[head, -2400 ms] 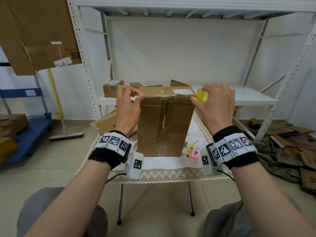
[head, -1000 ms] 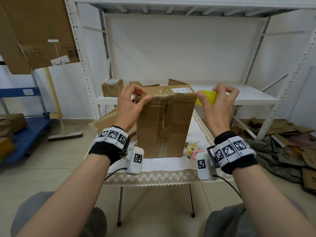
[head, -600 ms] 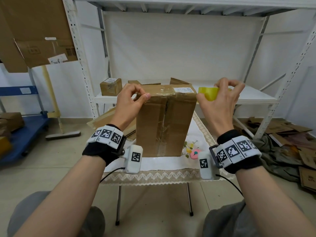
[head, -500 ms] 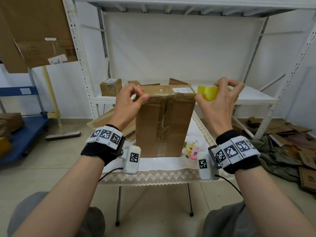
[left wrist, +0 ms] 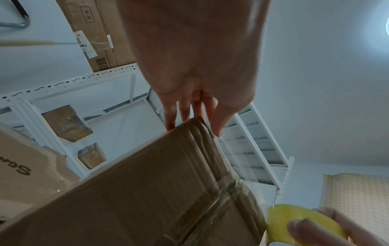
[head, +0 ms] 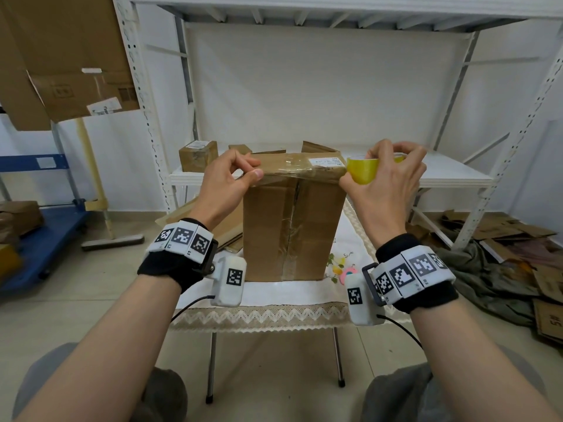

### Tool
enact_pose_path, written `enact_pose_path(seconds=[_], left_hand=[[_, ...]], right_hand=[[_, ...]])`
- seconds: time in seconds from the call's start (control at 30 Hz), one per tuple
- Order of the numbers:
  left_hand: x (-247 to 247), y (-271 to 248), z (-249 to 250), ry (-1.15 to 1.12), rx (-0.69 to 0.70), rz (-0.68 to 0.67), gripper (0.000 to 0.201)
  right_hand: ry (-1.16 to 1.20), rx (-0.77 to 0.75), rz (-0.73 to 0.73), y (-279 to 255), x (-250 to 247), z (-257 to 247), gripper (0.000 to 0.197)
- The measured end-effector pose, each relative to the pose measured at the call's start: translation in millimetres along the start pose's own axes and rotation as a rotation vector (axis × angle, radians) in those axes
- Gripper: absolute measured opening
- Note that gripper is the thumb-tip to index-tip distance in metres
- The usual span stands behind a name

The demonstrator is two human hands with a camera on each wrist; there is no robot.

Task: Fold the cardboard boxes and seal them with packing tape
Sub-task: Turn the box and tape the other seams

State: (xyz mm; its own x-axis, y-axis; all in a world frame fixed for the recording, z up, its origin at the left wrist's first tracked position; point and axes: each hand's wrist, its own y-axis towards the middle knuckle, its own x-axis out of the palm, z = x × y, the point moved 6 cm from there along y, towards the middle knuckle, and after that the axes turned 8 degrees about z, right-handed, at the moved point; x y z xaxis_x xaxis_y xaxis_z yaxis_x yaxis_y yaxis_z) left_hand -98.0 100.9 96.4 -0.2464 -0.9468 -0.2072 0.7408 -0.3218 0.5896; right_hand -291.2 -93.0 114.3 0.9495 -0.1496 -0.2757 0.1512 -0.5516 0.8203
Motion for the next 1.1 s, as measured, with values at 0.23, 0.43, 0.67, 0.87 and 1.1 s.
enact_pose_path(seconds=[0.23,0.43,0.67,0.87,1.1], left_hand=[[0.4,1.7,-0.3,-0.095,-0.095,-0.079,0.015],[0.4,2.7,1.1,-0.146,-0.15,-0.131,0.016],[1.5,1.4,2.4,0.008,-0.025,-0.05,0.012],[-0.1,-0.3,3.1,0.059,0.03,0.023,0.013],[-3.3,-0.2,-1.1,0.096,0.087,0.098,0.016]], right_hand=[[0.0,0.058,0.026,1.2,-7.2,-0.2,0.037],[0.045,0.095,0.006,2.7,-10.2,3.1,0.041],[0.003,0.078,-0.008,-0.7,-1.7,6.3,0.036],[-0.013,0.071,0.003,-4.7,3.4,6.1,0.032],[-0.022,0.036,0.042,-6.0,5.4,3.2,0.033]])
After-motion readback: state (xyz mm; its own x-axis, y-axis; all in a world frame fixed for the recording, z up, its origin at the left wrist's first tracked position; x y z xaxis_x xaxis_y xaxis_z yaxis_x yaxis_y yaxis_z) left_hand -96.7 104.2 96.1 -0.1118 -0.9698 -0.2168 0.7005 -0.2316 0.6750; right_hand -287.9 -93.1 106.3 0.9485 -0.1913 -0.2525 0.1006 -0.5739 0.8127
